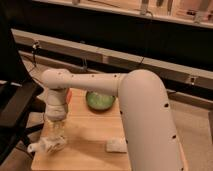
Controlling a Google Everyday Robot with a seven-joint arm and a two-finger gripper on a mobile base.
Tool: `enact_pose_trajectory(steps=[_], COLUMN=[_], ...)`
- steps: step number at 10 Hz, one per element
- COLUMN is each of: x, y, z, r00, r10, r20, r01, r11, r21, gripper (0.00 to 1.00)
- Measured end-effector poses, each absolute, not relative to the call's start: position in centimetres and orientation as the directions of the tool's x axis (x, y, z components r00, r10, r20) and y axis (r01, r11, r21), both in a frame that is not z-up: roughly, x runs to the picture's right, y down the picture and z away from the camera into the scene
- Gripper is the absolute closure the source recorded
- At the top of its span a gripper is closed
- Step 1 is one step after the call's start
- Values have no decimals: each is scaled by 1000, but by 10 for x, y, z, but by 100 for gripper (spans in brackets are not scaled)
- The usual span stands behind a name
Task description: Knock the bottle over
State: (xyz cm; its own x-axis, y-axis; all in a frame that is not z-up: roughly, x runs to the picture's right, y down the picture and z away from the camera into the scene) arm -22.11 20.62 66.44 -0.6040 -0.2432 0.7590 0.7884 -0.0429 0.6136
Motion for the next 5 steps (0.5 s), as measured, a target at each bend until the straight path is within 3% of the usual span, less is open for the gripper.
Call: enact_pose_trajectory(steps=[5], x=[-211], y=[200], z=[670], r00=[-590], r10=[-253], r20=[767], r01=[794], r11=[-13], r21=[607], gripper=[100])
